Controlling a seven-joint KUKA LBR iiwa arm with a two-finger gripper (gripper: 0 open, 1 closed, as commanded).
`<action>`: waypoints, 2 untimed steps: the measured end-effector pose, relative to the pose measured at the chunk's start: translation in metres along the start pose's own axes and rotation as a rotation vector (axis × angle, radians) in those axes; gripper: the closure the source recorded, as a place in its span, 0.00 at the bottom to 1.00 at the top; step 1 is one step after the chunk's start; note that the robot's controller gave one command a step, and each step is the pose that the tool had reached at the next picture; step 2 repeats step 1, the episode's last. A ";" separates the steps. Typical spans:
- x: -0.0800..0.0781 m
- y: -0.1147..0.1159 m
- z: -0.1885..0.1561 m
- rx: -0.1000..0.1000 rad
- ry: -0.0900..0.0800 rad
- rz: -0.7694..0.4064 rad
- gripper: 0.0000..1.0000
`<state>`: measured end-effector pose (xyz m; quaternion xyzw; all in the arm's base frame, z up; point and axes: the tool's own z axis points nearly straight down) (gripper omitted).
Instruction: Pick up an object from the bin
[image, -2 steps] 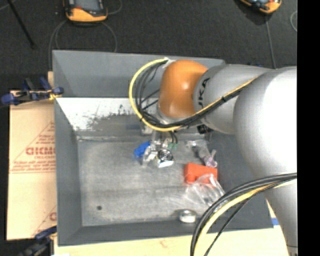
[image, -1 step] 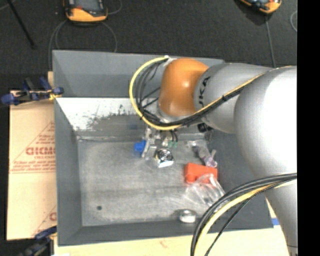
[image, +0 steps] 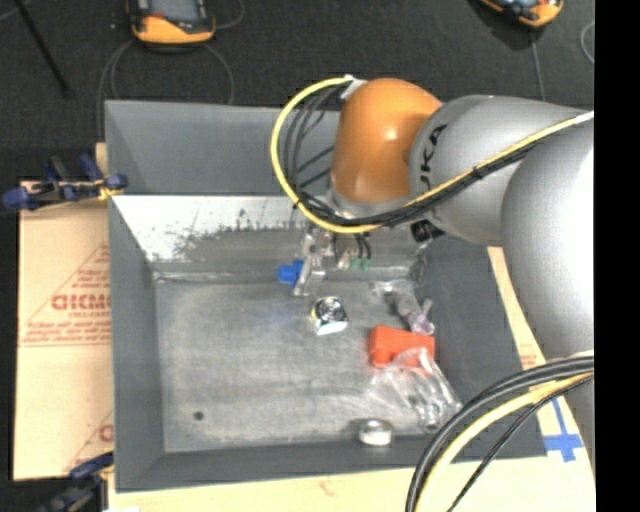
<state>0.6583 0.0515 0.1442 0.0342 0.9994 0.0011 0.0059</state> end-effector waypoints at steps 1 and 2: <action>-0.002 -0.001 -0.020 0.001 0.004 0.001 1.00; -0.002 -0.001 -0.020 0.001 0.004 0.001 1.00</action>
Offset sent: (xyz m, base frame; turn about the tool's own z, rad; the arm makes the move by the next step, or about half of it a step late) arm 0.0000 -0.0001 0.0167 0.0000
